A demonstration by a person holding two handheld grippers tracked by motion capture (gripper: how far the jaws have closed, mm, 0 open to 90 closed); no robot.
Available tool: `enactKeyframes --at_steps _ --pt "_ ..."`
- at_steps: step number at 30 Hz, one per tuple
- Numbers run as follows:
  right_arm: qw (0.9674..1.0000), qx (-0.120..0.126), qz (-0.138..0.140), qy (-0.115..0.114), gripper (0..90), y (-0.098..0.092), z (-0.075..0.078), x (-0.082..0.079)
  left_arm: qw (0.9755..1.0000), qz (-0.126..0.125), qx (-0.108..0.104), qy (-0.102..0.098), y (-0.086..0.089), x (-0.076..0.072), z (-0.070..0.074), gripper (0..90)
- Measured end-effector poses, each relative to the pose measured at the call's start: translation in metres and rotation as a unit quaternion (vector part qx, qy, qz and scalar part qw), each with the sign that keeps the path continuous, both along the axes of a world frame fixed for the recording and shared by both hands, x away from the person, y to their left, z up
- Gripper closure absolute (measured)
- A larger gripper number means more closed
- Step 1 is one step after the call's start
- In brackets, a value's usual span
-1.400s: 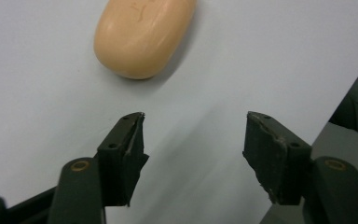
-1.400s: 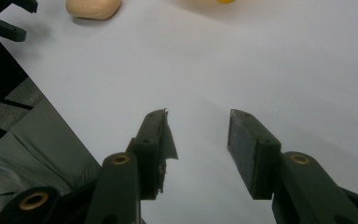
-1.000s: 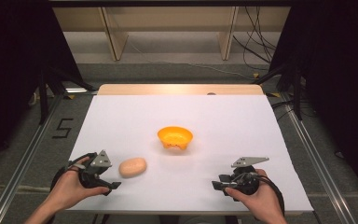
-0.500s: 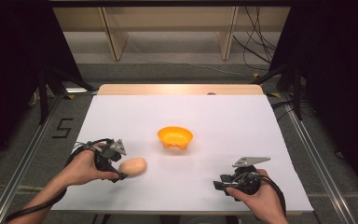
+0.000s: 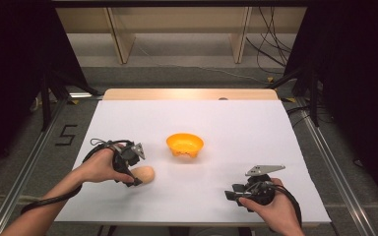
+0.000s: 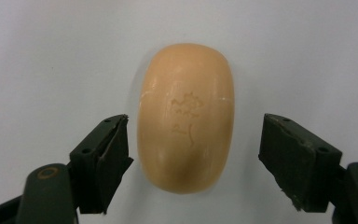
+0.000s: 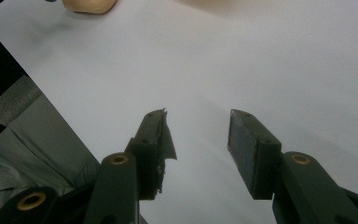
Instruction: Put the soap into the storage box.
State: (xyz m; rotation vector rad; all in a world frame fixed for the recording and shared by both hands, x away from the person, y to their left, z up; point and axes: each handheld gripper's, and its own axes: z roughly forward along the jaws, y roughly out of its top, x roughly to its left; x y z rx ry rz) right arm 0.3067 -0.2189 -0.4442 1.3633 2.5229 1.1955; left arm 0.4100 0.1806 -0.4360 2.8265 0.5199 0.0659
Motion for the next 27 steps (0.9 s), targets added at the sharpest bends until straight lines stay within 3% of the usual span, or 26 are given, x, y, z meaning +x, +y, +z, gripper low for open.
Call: enactKeyframes --at_steps 7,14,19,23,27 --pt "0.9997 -0.020 0.012 0.007 56.8 -0.002 0.002 0.001 0.9997 0.002 0.019 0.016 -0.010 0.008 -0.011 23.4" --pt "0.9999 -0.011 0.006 0.004 56.7 -0.002 0.000 0.000 0.9986 -0.001 0.037 0.039 -0.016 0.014 -0.019 24.6" --pt "1.0000 -0.007 0.006 0.002 56.7 -0.001 -0.001 0.001 0.9978 -0.005 0.055 0.037 -0.021 0.017 -0.019 28.2" --pt "0.9999 -0.008 0.007 0.001 56.7 -0.001 -0.001 0.000 0.9964 -0.011 0.068 0.051 -0.025 0.019 -0.020 30.5" --pt "0.9999 -0.008 0.007 0.001 56.7 -0.001 -0.001 0.000 0.9957 -0.015 0.075 0.053 -0.026 0.020 -0.021 30.8"
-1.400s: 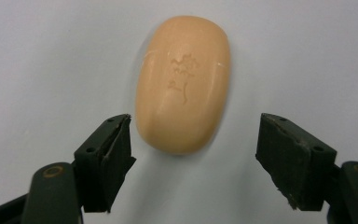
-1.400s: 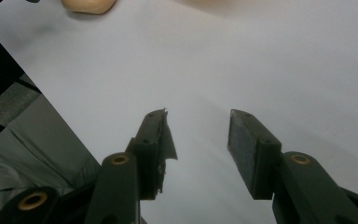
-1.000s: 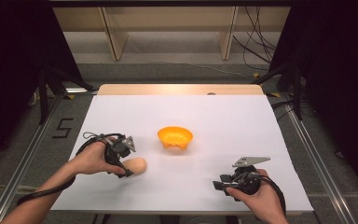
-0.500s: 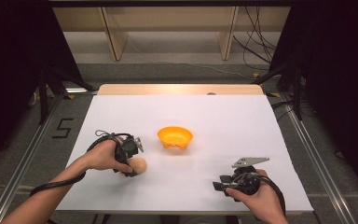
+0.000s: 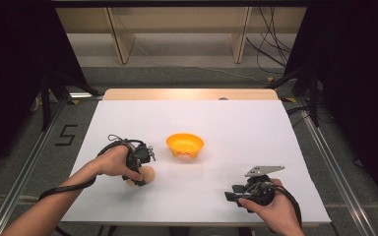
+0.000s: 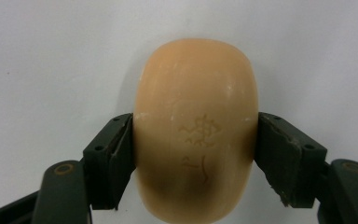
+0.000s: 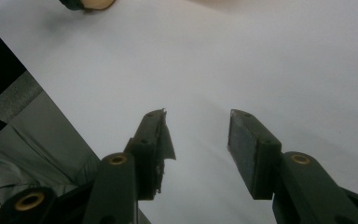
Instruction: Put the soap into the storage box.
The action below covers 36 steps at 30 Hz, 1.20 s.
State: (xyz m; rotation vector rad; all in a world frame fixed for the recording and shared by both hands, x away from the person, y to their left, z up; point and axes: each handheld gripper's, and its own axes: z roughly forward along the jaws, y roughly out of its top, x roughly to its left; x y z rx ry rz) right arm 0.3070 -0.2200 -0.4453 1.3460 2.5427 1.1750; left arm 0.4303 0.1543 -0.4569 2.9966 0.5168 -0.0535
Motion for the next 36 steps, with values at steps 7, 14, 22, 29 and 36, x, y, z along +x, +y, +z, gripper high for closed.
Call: enactKeyframes --at_steps 7,14,22,29,36 --pt "1.0000 0.000 0.002 -0.002 56.7 0.0000 -0.0002 0.0000 0.9998 -0.003 0.016 0.011 -0.0035 0.0030 -0.0022 31.6" --pt "1.0000 0.000 0.001 -0.001 56.7 0.0005 -0.0002 -0.0002 0.9995 0.003 0.018 0.028 -0.0046 0.0046 -0.0034 31.9" --pt "0.9999 0.004 0.010 0.004 56.7 0.0004 -0.0003 0.0001 0.9991 -0.006 0.025 0.032 -0.0041 0.0026 -0.0035 32.4" --pt "1.0000 -0.002 0.002 0.002 56.7 0.0003 0.0011 -0.0008 0.9984 0.001 0.039 0.040 -0.0059 0.0046 -0.0042 31.8" --pt "1.0000 0.005 -0.002 0.005 56.7 0.0011 0.0009 -0.0016 0.9986 -0.005 0.038 0.037 -0.0049 0.0042 -0.0058 31.7"
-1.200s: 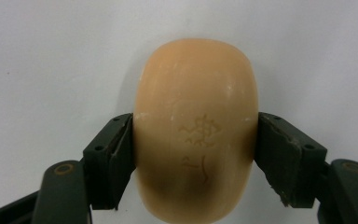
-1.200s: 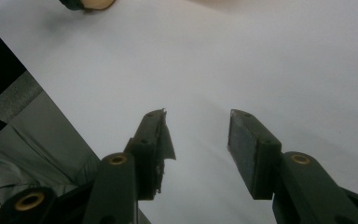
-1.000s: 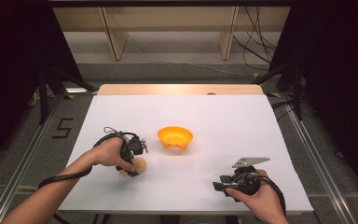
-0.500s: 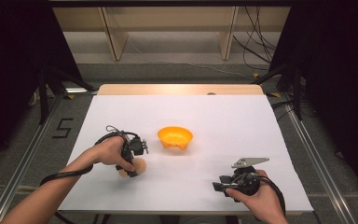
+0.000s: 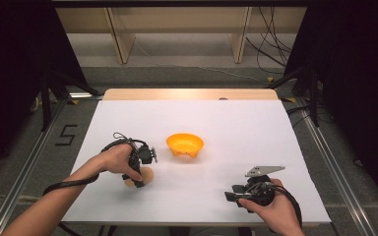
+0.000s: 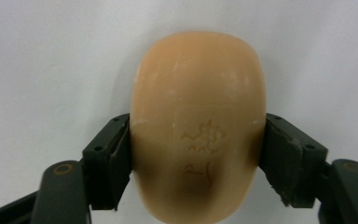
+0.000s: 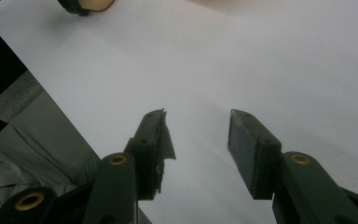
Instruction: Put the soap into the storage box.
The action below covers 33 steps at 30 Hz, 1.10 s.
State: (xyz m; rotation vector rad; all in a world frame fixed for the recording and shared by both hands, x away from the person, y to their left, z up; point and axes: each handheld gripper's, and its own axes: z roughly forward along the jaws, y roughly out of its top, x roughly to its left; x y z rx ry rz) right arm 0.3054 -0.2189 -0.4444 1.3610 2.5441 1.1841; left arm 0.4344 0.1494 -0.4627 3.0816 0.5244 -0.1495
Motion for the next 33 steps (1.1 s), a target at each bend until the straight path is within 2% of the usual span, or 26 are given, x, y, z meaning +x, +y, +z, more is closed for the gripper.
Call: enactKeyframes --at_steps 7,9,11,12,17,25,26,31,32,33 --pt "1.0000 0.000 0.000 -0.002 56.7 0.000 0.000 0.000 0.9999 -0.013 -0.002 -0.010 0.001 -0.003 0.000 32.5" --pt "1.0000 -0.003 0.001 0.000 56.7 -0.001 0.001 0.000 0.9996 -0.016 -0.010 -0.019 0.003 -0.005 0.000 32.6" --pt "1.0000 0.001 -0.002 -0.001 56.7 0.000 0.000 0.000 0.9996 -0.017 -0.009 -0.023 0.003 -0.006 0.001 32.6" --pt "1.0000 -0.003 0.001 -0.009 56.7 -0.001 -0.001 0.002 0.9996 -0.017 -0.009 -0.023 0.003 -0.006 0.001 32.6" --pt "1.0000 -0.002 0.002 -0.008 56.7 -0.001 -0.001 0.002 0.9990 -0.023 -0.017 -0.035 0.005 -0.006 0.004 32.6" --pt "1.0000 -0.002 0.001 -0.008 56.7 -0.001 -0.001 0.002 0.9985 -0.030 -0.023 -0.041 0.004 -0.009 0.008 32.6" --pt "1.0000 -0.003 0.002 -0.008 56.7 -0.001 0.000 0.002 0.9980 -0.035 -0.024 -0.047 0.004 -0.008 0.010 32.7" --pt "1.0000 -0.004 0.000 -0.009 56.7 -0.001 -0.001 0.002 0.9981 -0.031 -0.026 -0.045 0.003 -0.009 0.012 32.6" --pt "1.0000 -0.003 0.000 -0.009 56.7 -0.001 -0.001 0.002 0.9973 -0.041 -0.027 -0.056 0.003 -0.007 0.014 32.7" --pt "1.0000 -0.003 0.000 -0.009 56.7 -0.001 -0.001 0.002 0.9978 -0.035 -0.028 -0.050 0.003 -0.008 0.014 32.7"
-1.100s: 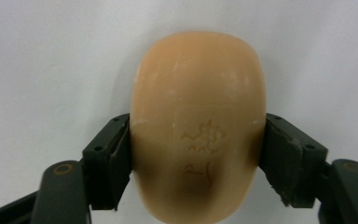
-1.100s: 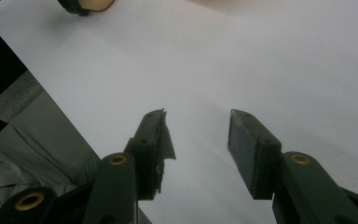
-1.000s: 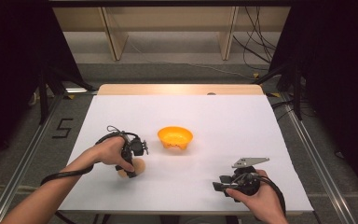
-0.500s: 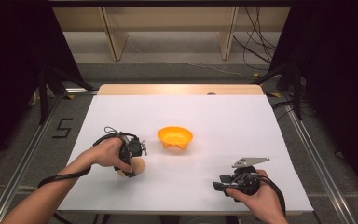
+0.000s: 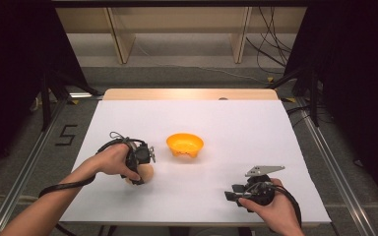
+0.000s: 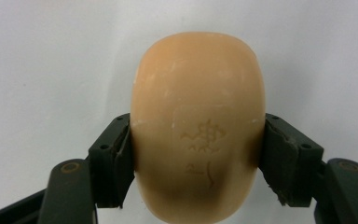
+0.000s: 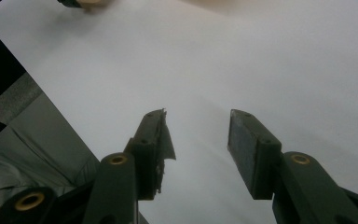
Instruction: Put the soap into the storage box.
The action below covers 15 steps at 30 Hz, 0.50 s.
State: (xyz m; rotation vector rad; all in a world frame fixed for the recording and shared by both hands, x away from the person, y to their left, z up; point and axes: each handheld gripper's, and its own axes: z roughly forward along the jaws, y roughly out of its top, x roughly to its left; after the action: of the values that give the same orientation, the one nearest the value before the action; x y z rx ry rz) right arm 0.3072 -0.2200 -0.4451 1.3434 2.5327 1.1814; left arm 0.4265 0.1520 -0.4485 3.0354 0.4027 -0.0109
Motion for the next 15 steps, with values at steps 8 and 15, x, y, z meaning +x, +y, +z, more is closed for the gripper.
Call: enactKeyframes --at_steps 8,15 --pt "1.0000 0.000 0.000 0.000 56.7 0.000 0.000 0.000 1.0000 -0.002 -0.003 -0.006 -0.003 0.001 0.006 32.7" --pt "0.9999 -0.010 0.002 0.009 56.7 -0.002 0.002 0.000 0.9998 -0.006 -0.006 -0.016 -0.004 0.004 0.012 32.7"
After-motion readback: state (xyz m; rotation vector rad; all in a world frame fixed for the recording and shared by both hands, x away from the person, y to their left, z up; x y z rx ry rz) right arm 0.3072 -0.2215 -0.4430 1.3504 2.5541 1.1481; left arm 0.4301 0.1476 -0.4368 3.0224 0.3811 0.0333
